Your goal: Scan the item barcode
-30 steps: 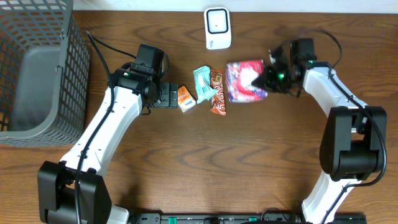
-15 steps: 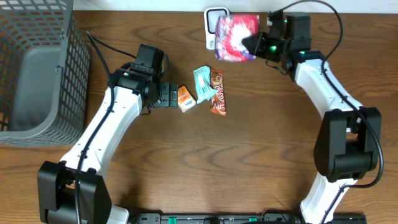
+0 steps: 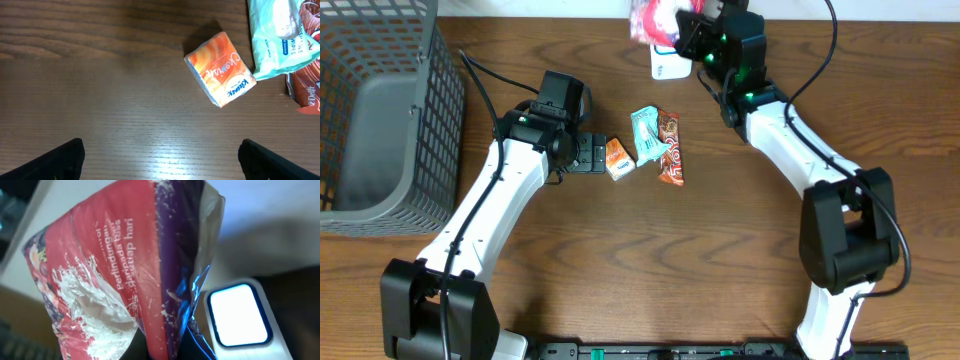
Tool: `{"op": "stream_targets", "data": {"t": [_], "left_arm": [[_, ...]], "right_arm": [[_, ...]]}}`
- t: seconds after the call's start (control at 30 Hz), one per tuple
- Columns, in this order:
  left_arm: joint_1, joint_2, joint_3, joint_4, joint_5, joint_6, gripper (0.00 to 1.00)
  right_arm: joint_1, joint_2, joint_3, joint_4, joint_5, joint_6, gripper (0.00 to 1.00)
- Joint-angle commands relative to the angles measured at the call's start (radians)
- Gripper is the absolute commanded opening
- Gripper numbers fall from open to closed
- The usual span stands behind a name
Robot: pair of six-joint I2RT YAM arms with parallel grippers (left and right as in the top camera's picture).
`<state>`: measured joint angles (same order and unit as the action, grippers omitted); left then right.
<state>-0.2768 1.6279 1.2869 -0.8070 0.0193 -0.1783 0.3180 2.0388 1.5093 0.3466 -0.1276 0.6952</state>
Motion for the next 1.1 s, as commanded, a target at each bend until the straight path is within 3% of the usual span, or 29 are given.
{"op": "stream_targets", "data": {"t": [0.0, 0.23, 0.43, 0.8, 1.07], "left_arm": [[-0.002, 0.005, 0.004, -0.003, -0.013, 0.013, 0.98], [-0.002, 0.005, 0.004, -0.003, -0.013, 0.013, 0.98], [-0.002, 0.005, 0.004, -0.003, -0.013, 0.013, 0.98], [-0.002, 0.005, 0.004, -0.003, -0.013, 0.013, 0.98], [-0.002, 0.005, 0.004, -0.003, -0.013, 0.013, 0.98]], "right_arm": [[-0.003, 0.092, 0.034, 0.042, 0.085, 0.113, 0.01], [-0.004, 0.24, 0.166, 0.027, 0.027, 0.111, 0.01], [-0.014, 0.239, 0.212, -0.006, 0.039, 0.066, 0.01], [-0.212, 0.08, 0.278, -0.437, 0.041, -0.051, 0.01], [-0.52, 0.016, 0.277, -0.865, 0.115, -0.054, 0.01]]}}
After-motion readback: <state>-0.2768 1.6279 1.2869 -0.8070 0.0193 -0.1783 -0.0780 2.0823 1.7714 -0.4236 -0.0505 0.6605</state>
